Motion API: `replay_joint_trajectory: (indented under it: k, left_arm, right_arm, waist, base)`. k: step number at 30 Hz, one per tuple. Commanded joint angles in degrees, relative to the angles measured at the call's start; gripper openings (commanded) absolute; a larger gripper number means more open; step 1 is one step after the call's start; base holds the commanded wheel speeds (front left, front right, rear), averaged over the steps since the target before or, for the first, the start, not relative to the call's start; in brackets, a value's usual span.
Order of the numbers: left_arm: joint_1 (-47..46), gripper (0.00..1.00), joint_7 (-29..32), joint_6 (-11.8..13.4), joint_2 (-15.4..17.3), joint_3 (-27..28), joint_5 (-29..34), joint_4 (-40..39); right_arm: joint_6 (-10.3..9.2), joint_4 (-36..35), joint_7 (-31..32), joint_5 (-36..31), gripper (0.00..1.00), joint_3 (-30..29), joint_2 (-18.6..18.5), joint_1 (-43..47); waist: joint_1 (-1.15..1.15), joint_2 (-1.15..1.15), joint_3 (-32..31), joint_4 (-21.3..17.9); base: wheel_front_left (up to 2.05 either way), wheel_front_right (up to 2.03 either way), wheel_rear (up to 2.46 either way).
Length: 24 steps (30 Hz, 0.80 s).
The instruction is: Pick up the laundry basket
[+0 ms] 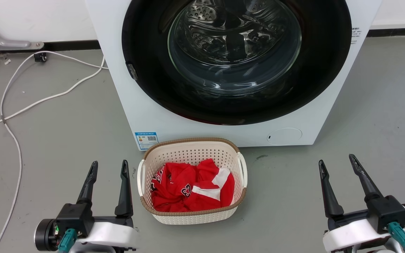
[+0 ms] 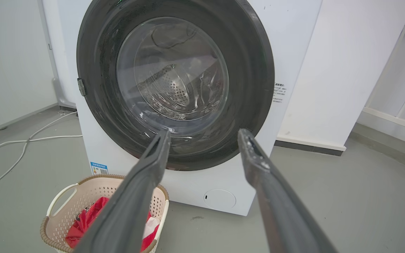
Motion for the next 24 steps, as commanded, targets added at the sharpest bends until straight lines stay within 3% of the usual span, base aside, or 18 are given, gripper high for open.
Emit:
replay_joint_trajectory:
  k: [1, 24]
  left_arm:
    - [0.67, 1.0, -0.52, 0.18, 0.17, -0.07, 0.84, -0.02]
    - [0.63, 1.0, -0.4, 0.12, 0.16, 0.17, 1.08, 0.63]
  right_arm:
    - [-0.02, -0.41, -0.31, -0.83, 1.0, -0.1, -0.25, 0.69]
    - [-0.02, 0.17, -0.31, 0.91, 1.0, -0.8, -0.24, 0.47]
  waist:
    - [0.0, 0.0, 0.03, 0.03]
    - [0.0, 0.0, 0.18, 0.13]
  base:
    - [0.0, 0.0, 0.0]
    - [0.0, 0.0, 0.0]
